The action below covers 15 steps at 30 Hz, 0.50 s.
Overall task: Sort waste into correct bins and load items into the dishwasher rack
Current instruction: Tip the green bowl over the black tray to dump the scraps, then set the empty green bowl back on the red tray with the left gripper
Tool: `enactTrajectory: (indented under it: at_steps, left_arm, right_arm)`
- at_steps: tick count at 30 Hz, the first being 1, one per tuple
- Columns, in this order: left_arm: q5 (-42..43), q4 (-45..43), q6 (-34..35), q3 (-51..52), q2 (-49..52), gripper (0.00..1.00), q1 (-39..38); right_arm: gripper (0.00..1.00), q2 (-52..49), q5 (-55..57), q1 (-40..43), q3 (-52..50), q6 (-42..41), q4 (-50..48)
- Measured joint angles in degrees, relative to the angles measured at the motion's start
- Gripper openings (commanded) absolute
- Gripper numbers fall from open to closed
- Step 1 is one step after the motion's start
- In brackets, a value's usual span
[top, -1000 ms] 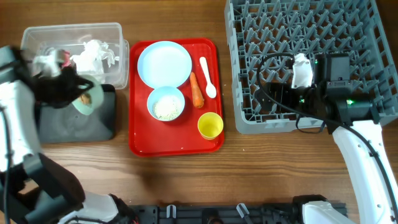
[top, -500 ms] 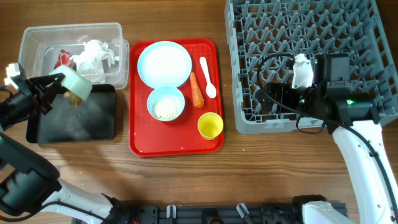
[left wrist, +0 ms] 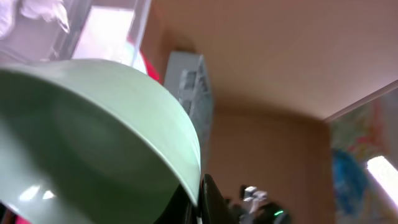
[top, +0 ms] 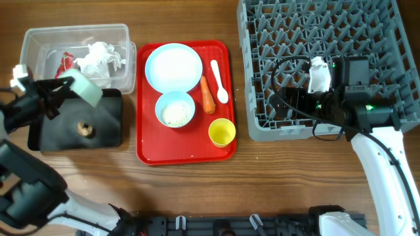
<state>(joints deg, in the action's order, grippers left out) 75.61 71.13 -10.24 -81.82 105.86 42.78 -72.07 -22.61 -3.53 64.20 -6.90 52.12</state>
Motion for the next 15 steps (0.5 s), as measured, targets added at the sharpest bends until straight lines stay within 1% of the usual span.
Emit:
enactTrajectory:
  at_steps: [3,5,6,7,9,10,12,15]
  left_arm:
    - [-7.13,0.33,0.09,0.0,-7.5,0.04,-5.88]
    - [-16.02,1.36,1.53,-0.04,-14.51,0.04,-12.63]
    - [-21.81,2.05,2.82,-0.2,-16.83,0.04,-16.04]
    - [-28.52,3.04,5.05,-0.28,-19.37,0.04,-21.05]
    - [-40.5,4.98,9.51,-0.42,-21.09,0.04,-30.42]
    - [-44.04,5.6,11.04,-0.42,-21.14,0.04,-33.0]
    - [-58.12,6.8,18.99,0.68,-20.98,0.04,-43.36]
    - [-68.98,5.57,26.99,4.5,-20.98,0.04,-52.26]
  right_arm:
    - [1.0,0.0,0.15,0.0,0.0,0.0,0.0]
    - [1.0,0.0,0.17,0.0,0.0,0.0,0.0]
    - [1.0,0.0,0.17,0.0,0.0,0.0,-0.02]
    - [1.0,0.0,0.2,0.0,0.0,0.0,-0.02]
    - [1.0,0.0,0.17,0.0,0.0,0.0,0.0]
    - [1.0,0.0,0.17,0.0,0.0,0.0,0.02]
    - [1.0,0.0,0.2,0.0,0.0,0.0,0.02]
    - [1.0,0.0,0.22,0.0,0.0,0.0,0.02]
